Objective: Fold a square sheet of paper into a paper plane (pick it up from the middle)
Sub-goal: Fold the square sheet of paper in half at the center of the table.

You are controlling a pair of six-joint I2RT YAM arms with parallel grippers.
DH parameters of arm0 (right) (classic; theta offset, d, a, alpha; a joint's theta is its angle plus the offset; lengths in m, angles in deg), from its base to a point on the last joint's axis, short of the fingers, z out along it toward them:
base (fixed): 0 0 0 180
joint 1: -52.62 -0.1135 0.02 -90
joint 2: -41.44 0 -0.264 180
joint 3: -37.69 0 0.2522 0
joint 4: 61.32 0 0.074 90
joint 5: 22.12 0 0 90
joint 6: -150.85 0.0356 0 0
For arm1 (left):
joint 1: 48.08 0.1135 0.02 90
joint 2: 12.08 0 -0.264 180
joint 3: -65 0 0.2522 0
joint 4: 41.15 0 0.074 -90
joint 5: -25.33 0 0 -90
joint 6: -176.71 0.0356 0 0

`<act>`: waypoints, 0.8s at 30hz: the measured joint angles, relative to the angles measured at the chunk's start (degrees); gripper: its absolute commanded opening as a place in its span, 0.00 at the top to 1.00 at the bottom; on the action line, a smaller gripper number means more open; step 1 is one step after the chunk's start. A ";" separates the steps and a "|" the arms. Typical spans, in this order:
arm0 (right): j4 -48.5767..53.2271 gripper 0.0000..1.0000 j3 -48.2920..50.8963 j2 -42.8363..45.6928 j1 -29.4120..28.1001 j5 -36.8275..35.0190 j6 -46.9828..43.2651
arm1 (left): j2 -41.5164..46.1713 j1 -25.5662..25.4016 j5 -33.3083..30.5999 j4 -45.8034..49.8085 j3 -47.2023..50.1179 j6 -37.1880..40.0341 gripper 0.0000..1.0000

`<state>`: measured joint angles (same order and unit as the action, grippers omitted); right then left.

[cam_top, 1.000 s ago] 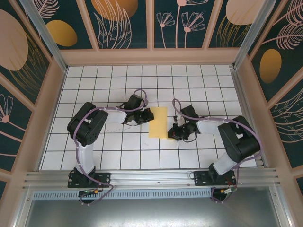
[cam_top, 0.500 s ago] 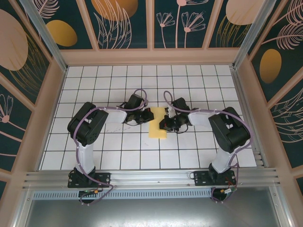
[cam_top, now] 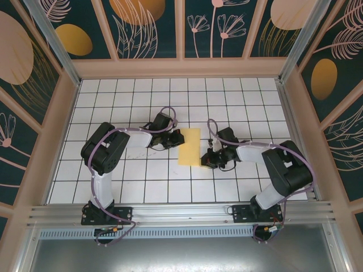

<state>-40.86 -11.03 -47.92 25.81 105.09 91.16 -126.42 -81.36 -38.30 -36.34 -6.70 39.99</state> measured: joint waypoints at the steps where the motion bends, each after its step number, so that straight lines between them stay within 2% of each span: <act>1: 0.68 1.00 -0.74 0.20 0.68 -0.33 0.02 | 0.00 0.00 0.00 0.02 -0.04 0.00 1.00; 6: -1.84 1.00 -8.44 -1.64 1.99 -1.81 1.46 | -0.04 0.00 0.02 0.20 -0.17 0.00 1.00; 12: -8.76 1.00 -17.07 -13.33 1.95 -1.86 3.32 | -0.02 0.00 0.02 0.24 -0.17 0.00 1.00; 16: -10.64 1.00 -18.23 -18.97 2.47 -2.29 4.26 | -0.02 0.00 0.02 0.26 -0.17 0.00 1.00; 24: -13.27 1.00 -18.43 -19.61 8.83 -3.78 6.71 | 0.02 0.00 -0.02 0.37 -0.17 0.11 1.00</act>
<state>-54.13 -29.46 -67.52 34.64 101.31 97.87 -126.40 -81.36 -38.32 -35.97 -6.87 40.10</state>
